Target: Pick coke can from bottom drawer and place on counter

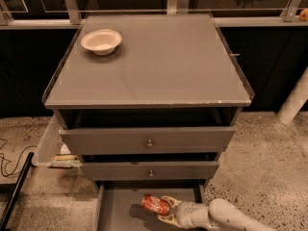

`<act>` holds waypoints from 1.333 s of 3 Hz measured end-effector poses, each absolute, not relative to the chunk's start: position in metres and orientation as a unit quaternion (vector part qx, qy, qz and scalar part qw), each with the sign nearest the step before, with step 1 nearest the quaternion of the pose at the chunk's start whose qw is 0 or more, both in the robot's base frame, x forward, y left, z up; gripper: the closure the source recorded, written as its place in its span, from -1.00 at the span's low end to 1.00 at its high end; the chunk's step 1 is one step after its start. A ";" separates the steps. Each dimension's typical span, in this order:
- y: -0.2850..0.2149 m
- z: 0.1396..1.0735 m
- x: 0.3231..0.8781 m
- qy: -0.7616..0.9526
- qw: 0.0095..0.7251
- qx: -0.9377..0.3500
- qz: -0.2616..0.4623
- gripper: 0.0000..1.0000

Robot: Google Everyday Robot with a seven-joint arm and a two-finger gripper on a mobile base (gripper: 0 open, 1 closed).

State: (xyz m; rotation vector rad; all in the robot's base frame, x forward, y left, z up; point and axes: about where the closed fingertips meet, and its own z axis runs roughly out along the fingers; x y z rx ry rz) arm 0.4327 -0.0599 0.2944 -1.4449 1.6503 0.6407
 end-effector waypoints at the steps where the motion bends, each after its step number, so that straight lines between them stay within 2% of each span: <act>1: -0.064 0.364 0.421 0.650 0.408 -0.594 0.241 1.00; 3: -0.034 0.491 0.385 0.645 0.380 -0.630 0.207 1.00; 4: -0.067 0.553 0.405 0.643 0.362 -0.657 0.157 1.00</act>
Offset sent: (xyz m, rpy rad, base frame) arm -0.0210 -0.0099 0.2942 -0.3162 -0.2096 0.0612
